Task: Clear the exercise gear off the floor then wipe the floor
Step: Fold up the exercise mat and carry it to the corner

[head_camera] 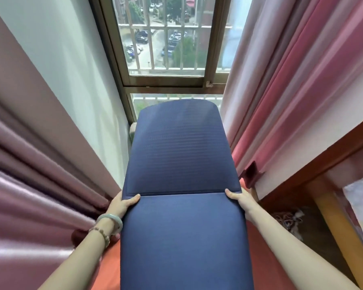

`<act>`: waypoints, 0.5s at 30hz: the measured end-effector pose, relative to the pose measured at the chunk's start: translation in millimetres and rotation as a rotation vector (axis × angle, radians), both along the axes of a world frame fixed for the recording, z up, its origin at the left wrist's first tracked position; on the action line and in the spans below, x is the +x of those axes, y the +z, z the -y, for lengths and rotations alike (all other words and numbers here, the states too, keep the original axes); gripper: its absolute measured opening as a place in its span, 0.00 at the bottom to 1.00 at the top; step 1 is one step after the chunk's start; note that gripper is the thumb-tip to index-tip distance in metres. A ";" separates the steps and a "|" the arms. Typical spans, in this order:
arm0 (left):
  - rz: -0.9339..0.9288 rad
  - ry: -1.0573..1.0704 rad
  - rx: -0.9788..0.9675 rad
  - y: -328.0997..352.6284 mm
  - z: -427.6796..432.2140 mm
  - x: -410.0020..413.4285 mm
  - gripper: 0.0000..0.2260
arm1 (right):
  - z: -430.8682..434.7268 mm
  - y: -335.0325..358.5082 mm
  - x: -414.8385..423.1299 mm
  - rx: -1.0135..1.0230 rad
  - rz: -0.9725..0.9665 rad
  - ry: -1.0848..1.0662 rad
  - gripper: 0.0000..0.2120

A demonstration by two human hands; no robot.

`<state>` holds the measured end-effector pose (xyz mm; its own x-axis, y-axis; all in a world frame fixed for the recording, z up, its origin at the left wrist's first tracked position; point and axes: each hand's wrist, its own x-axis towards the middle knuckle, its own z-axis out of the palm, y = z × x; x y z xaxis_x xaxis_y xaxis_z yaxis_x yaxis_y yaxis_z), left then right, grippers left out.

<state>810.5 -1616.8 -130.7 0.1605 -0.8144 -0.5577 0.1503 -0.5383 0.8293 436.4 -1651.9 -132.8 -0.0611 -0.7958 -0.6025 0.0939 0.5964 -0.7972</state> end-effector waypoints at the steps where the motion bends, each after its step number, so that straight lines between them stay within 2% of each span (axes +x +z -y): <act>1: -0.004 -0.005 0.008 -6.9 16.6 5.6 0.18 | 13.2 -3.1 4.1 0.008 0.006 -0.015 0.15; 4: 0.004 -0.035 0.074 -25.5 56.7 16.3 0.18 | 41.7 -10.1 11.9 0.035 0.000 -0.035 0.14; 8: -0.002 -0.039 0.114 -45.7 100.0 11.6 0.17 | 76.1 -22.5 7.1 0.058 0.003 -0.054 0.22; 11: 0.008 -0.009 0.136 -61.0 120.4 -3.4 0.13 | 98.4 -38.6 -2.7 0.084 -0.013 -0.076 0.18; 15: 0.112 0.010 0.098 -94.4 132.9 -20.6 0.14 | 125.8 -81.2 -17.5 0.124 -0.013 -0.064 0.16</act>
